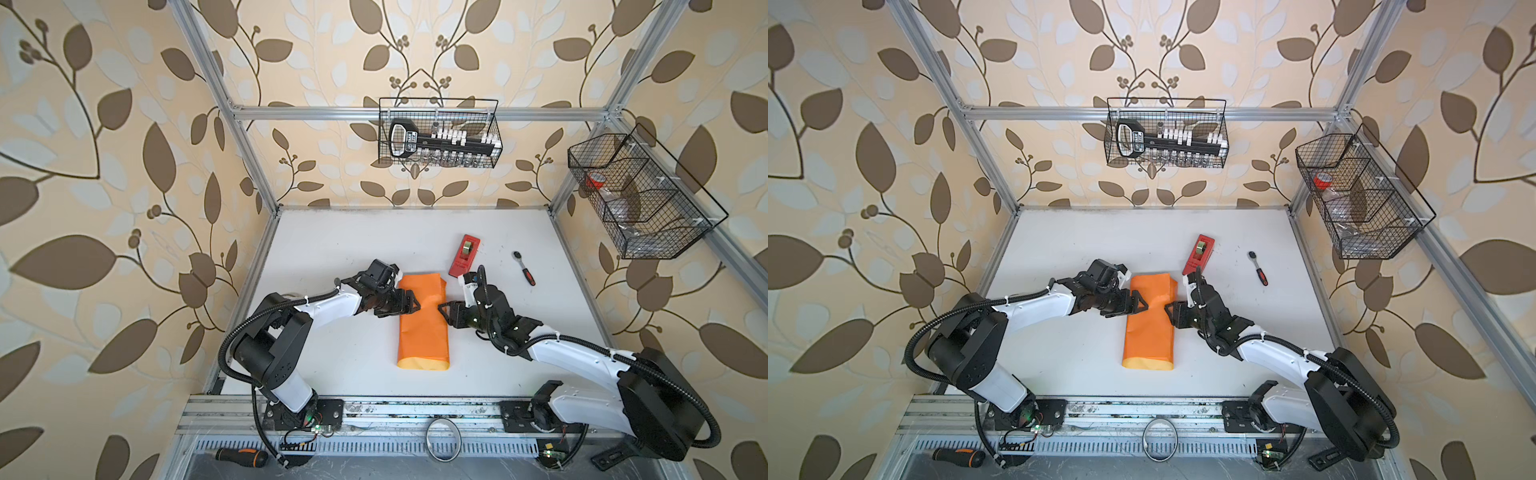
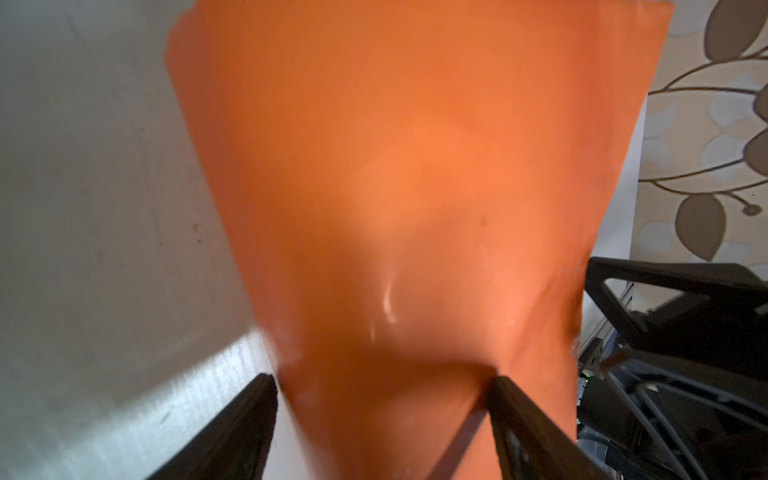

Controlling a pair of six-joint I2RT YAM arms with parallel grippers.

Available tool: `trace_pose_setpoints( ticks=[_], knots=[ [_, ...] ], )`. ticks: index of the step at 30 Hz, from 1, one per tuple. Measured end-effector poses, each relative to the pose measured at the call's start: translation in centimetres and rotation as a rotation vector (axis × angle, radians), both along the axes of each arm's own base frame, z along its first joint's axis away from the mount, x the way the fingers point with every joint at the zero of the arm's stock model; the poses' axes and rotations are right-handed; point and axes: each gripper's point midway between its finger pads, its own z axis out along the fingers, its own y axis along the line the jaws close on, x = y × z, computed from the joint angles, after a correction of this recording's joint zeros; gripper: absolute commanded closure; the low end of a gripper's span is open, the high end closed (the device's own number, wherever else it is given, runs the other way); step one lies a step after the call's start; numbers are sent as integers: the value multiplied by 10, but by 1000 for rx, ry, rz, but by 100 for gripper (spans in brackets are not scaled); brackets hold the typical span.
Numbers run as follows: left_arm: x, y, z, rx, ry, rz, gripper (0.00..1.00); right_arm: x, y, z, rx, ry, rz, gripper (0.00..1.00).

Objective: Wrap the gift box in paper

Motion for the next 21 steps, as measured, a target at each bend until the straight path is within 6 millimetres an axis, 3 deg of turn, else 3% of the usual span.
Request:
trace_pose_setpoints(
  ticks=[21],
  knots=[
    [0, 0, 0, 0, 0, 0, 19, 4, -4, -18, -15, 38, 2, 50]
  ],
)
